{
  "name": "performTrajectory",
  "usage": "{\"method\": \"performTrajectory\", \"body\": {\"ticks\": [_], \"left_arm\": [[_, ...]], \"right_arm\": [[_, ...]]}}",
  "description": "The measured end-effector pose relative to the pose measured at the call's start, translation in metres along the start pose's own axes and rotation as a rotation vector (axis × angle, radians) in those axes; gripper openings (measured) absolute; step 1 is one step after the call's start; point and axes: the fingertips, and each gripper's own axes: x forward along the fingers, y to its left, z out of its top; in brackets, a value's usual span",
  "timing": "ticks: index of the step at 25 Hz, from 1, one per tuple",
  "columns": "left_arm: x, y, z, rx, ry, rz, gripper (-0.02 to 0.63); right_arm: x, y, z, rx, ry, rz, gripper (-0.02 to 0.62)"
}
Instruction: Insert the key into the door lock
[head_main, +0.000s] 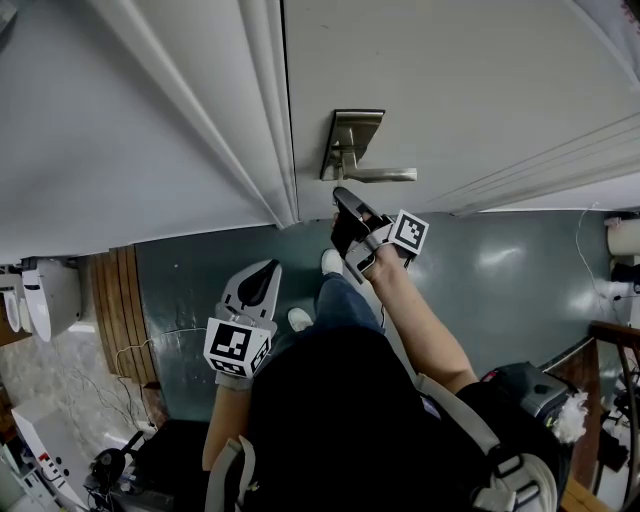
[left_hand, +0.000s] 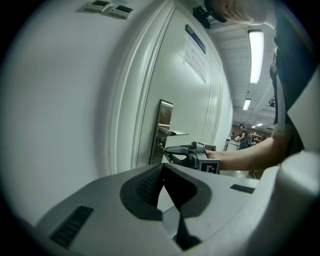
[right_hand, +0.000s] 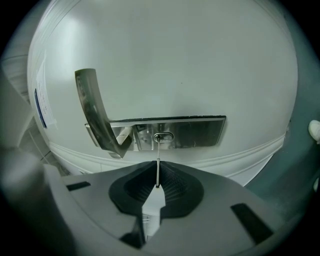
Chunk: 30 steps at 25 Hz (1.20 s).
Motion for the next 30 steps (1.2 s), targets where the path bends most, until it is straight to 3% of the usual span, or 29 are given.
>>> {"method": "performTrajectory", "body": {"ticks": [30], "left_arm": [[0.004, 0.006, 0.002, 0.000, 0.001, 0.007, 0.008]], "right_arm": [[0.000, -0.002, 0.022, -0.017, 0.050, -0.062, 0.034]]}}
